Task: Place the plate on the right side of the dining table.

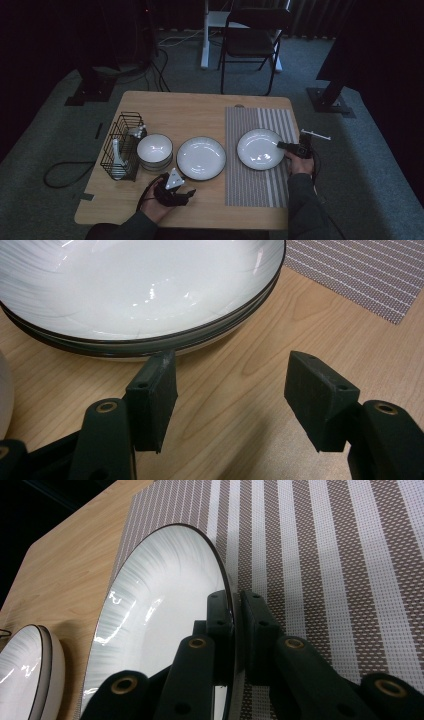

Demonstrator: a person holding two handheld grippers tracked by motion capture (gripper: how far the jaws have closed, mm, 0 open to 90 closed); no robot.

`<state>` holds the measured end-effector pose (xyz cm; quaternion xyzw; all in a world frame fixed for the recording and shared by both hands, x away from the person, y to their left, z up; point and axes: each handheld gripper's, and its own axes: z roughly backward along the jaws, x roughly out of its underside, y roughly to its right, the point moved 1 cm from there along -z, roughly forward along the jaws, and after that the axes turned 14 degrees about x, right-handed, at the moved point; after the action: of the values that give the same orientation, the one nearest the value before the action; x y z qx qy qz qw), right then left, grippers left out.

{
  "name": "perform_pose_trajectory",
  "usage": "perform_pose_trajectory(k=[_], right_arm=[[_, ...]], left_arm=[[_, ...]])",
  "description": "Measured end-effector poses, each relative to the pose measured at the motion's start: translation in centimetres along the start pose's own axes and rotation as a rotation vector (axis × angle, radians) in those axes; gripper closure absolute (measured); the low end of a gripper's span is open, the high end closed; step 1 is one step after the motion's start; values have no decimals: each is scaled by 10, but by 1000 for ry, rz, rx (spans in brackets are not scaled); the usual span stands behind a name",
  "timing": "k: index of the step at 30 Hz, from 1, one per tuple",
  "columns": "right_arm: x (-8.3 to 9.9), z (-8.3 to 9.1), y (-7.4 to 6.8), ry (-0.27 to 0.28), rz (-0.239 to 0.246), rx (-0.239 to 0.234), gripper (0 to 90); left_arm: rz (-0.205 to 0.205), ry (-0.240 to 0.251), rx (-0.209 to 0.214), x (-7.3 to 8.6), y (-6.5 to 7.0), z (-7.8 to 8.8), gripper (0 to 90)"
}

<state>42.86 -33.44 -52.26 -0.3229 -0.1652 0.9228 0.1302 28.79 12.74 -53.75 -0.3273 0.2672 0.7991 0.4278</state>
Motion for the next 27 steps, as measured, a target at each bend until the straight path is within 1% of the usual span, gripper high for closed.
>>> perform_pose_trajectory(k=[17,18,20,23,24,27], right_arm=[[0,-4,3,-16,-1,7,839],[0,-4,3,-18,-1,10,840],[-1,-4,5,-20,13,34,845],[0,-5,7,-30,37,58,848],[0,-5,7,-31,42,60,849],[1,-5,9,-33,35,51,850]], left_arm=[[-1,-1,0,0,0,0,385],[-1,-1,0,0,0,0,385],[-2,0,0,0,0,0,385],[-1,-1,0,0,0,0,385],[-1,-2,1,0,0,0,385],[-3,-1,3,0,1,-1,384]])
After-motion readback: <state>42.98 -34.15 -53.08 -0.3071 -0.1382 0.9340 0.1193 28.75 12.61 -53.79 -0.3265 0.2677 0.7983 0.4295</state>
